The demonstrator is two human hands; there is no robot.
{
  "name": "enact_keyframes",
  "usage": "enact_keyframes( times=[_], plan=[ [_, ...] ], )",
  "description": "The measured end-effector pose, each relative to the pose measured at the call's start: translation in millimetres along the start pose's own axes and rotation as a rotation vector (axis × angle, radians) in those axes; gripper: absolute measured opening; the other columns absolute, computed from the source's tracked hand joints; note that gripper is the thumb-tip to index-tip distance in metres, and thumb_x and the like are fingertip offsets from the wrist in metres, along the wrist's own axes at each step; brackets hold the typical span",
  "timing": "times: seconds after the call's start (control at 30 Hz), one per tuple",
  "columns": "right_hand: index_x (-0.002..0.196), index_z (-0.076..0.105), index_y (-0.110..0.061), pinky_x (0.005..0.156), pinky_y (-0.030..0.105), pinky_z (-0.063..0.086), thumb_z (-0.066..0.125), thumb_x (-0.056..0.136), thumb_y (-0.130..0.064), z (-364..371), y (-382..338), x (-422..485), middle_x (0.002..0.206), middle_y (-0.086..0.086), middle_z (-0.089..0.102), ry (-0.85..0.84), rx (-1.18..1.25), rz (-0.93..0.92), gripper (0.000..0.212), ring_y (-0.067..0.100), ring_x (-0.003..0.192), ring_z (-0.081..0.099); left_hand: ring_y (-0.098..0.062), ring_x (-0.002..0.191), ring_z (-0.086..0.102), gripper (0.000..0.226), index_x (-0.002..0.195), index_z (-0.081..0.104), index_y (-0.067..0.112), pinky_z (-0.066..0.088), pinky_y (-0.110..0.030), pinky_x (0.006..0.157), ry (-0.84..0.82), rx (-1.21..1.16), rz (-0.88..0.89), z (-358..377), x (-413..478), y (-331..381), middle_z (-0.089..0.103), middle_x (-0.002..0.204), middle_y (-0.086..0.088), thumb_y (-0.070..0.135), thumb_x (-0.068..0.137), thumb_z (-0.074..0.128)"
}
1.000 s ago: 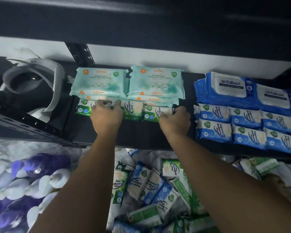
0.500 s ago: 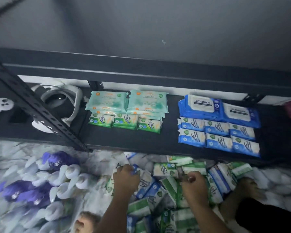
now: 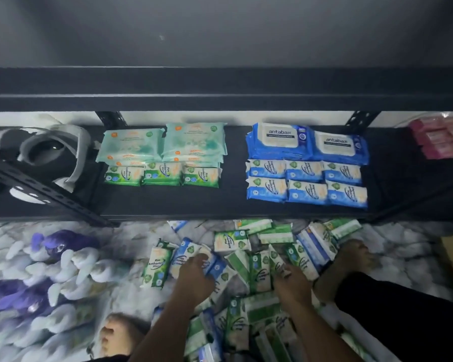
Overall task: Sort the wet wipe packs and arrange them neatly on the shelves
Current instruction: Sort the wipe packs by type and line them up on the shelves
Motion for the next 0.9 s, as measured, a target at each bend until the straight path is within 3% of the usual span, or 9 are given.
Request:
enact_keyframes(
  times=[0.1,0.17,0.23,0.33,0.47,0.57,0.63,0.77,0.9],
  plan=[
    [0.119,0.066,-0.015,0.083,0.036,0.055,0.066,0.09,-0.046,14.8,2.1,20.1,0.12,0.01,0.069,-0.063,-0.063,0.004,0.043,0.027,0.098,0.065,-0.029,0.122,0.056,0.062,0.141,0.053,0.013,0.05,-0.044,0.1,0.02,-0.014,0.035,7.1,22.4,6.3,0.056,0.138,-0.01,0.02,0.08,0.06],
    [0.117,0.067,-0.012,0.083,0.036,0.055,0.06,0.081,-0.066,24.9,1.9,29.5,0.112,0.01,0.07,-0.076,-0.123,-0.015,0.065,0.031,0.1,0.067,-0.032,0.118,0.057,0.056,0.136,0.055,0.015,0.05,-0.045,0.097,0.041,0.037,0.091,12.7,40.9,8.7,0.06,0.13,-0.011,0.032,0.083,0.052],
    [0.102,0.068,-0.014,0.076,0.034,0.055,0.053,0.07,-0.082,31.6,0.8,33.0,0.097,0.008,0.07,-0.061,-0.245,-0.049,0.076,0.03,0.091,0.068,-0.034,0.113,0.058,0.064,0.134,0.054,0.017,0.051,-0.044,0.091,0.073,0.124,0.134,21.3,61.3,6.7,0.061,0.123,-0.011,0.049,0.082,0.036],
    [0.094,0.069,-0.013,0.068,0.03,0.053,0.05,0.074,-0.083,37.2,-0.8,35.4,0.087,0.005,0.066,0.042,-0.432,-0.121,0.075,0.028,0.081,0.066,-0.037,0.125,0.048,0.072,0.15,0.037,0.018,0.046,-0.051,0.1,0.067,0.294,0.15,25.5,76.7,18.5,0.048,0.139,-0.013,0.044,0.084,0.042],
    [0.097,0.067,-0.015,0.079,0.04,0.057,0.04,0.072,-0.089,50.0,-2.4,32.7,0.092,0.005,0.066,0.1,-0.521,-0.211,0.082,0.029,0.088,0.067,-0.037,0.136,0.03,0.079,0.157,0.02,0.031,0.033,-0.056,0.108,0.024,0.451,0.129,33.7,89.3,29.5,0.027,0.154,-0.008,0.046,0.091,0.06],
    [0.12,0.061,-0.018,0.092,0.045,0.052,0.048,0.065,-0.088,55.3,-6.8,27.0,0.116,0.005,0.063,0.032,-0.628,-0.184,0.09,0.029,0.106,0.062,-0.035,0.135,0.03,0.074,0.152,0.029,0.03,0.031,-0.054,0.109,0.042,0.438,0.107,37.0,95.8,32.7,0.03,0.153,-0.006,0.047,0.09,0.064],
    [0.125,0.058,-0.018,0.095,0.044,0.051,0.051,0.064,-0.085,54.7,-10.0,26.4,0.122,0.006,0.061,0.006,-0.627,-0.152,0.091,0.03,0.112,0.059,-0.033,0.133,0.032,0.071,0.147,0.036,0.028,0.032,-0.052,0.11,0.067,0.436,0.128,35.6,99.1,36.0,0.033,0.149,-0.006,0.045,0.087,0.069],
    [0.107,0.065,-0.025,0.085,0.038,0.056,0.059,0.062,-0.081,45.7,-15.6,23.7,0.104,-0.003,0.069,-0.015,-0.476,-0.123,0.072,0.024,0.097,0.065,-0.033,0.127,0.038,0.072,0.142,0.042,0.029,0.041,-0.049,0.105,0.069,0.367,0.123,25.5,91.8,35.6,0.037,0.144,-0.006,0.042,0.08,0.076],
    [0.105,0.053,-0.026,0.07,0.037,0.056,0.066,0.067,-0.071,39.0,-24.0,9.2,0.087,-0.004,0.067,-0.064,-0.289,-0.187,0.06,0.025,0.081,0.066,-0.035,0.118,0.052,0.067,0.136,0.04,0.031,0.048,-0.051,0.096,0.075,0.22,0.092,6.6,67.4,37.3,0.057,0.128,-0.006,0.049,0.082,0.074]
  ],
)
Point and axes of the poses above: each hand's wrist, its own x-axis towards the middle knuckle, its own z-axis out of the palm, y = z × x, the point moved 3 cm from there along x, towards the middle knuckle
